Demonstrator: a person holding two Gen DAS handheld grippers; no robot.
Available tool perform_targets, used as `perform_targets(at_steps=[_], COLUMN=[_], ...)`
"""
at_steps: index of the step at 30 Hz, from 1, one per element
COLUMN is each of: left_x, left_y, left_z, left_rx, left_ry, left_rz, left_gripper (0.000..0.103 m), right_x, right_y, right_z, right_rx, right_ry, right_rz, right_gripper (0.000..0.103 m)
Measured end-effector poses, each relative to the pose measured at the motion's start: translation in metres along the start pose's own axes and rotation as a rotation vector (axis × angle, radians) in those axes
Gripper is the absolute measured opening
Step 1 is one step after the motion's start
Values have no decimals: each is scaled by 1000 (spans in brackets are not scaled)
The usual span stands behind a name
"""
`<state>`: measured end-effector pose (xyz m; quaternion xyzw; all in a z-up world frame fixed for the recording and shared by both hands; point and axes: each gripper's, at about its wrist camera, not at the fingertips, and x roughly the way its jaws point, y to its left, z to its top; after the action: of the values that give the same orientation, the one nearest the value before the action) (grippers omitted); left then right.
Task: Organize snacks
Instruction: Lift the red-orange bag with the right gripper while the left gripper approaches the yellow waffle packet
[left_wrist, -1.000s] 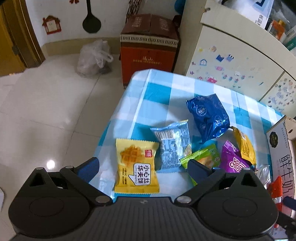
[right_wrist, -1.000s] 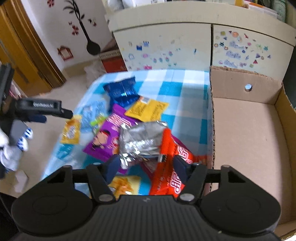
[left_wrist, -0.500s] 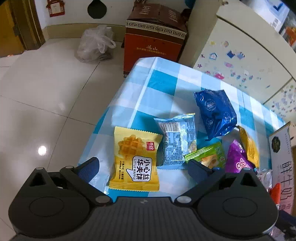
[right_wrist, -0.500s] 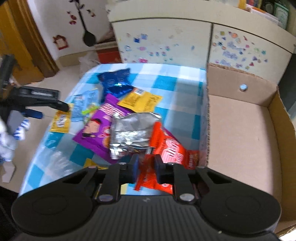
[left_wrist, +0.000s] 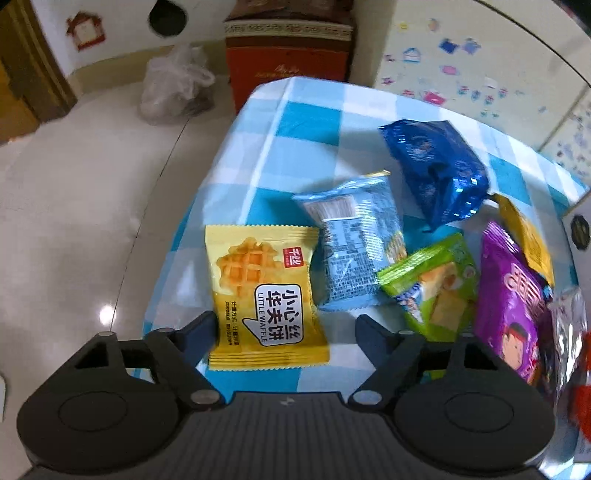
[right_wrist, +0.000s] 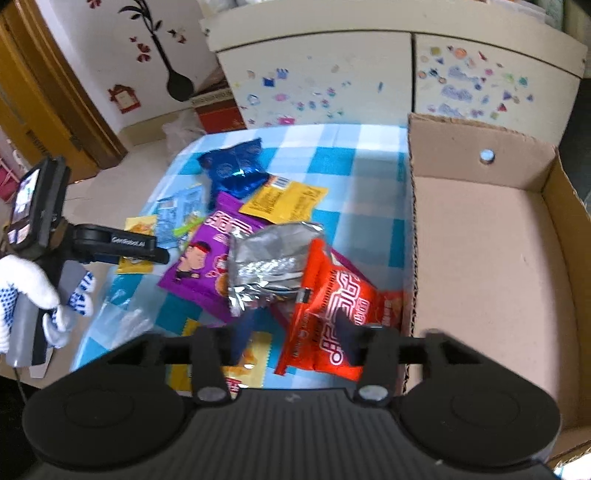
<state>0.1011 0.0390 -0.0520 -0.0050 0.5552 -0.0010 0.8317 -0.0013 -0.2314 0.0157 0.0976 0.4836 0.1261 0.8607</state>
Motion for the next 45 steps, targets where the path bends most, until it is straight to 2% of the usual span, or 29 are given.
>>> perform_targets(at_steps=[1,4,8,11,18,20,22,26,28,33,38,42,45], left_x=[-1,-4,-8,-13,-23,-26,-29,-29,-30,-25,-18,-18,-18], left_y=[-1,-6,-11,-10,-9,-5,-2,-3,-4,-10,-11,-14,-16], left_z=[0,-3,-11,-17,-37,-39,-39,-34,-32,-30,-30,-32,-33], left_rx=[7,32,68,64,100,84,73,49,32,25,25,49,62], left_ry=[-1,-7,-10,10,48,44,33,19,8,8,28,30,29], left_rz=[-12,-28,-58,-117,-159,-169,-179,-184,-181,-158,-128,-109,-108], left_gripper=[75,70,70,69,70,70,70,73,80,83,83,84,84], right_x=[2,8,21,24,19,13,7,7,10,25,38,40,40], right_y=[-1,-2,-2,2,16,24,25,8,2,-4,6,12,14], right_z=[0,1,-4,-7,-19,-23,-20,-9,-6,-1,-5,-9,-11], right_rx=[6,11,-5,-49,-115,-167,-177,-52,-20,51,4,-46,-38], right_ry=[1,-4,15,21,114,105,65,15,-3,6,27,51,83], right_rz=[1,-8,-49,-63,135,148,131,61,20,-20,-53,-58,-10], right_gripper=[67,68,68,68,66,65,66,72,78,81,88,89,90])
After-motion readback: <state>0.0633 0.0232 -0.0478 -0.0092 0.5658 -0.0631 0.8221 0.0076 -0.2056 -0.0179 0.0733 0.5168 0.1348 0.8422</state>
